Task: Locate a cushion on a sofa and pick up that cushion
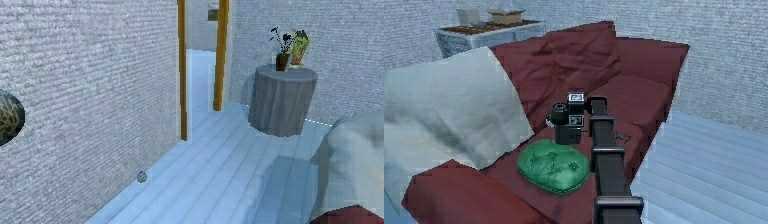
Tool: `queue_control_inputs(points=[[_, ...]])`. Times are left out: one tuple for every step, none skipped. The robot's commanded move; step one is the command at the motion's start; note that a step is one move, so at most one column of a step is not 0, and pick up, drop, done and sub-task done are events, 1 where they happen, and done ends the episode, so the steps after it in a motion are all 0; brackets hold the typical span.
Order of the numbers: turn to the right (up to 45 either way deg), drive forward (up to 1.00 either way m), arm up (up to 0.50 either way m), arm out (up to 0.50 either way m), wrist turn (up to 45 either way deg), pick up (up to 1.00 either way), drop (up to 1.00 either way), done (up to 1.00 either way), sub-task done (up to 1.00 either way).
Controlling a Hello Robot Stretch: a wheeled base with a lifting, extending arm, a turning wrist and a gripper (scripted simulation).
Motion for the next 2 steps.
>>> queue_control_inputs(points=[[0.0,0.00,0.08,0.00,0.0,0.00,0.00,0.00,0.00],[0.0,0.00,0.00,0.00,-45.0,0.00,0.00,0.00,0.00]])
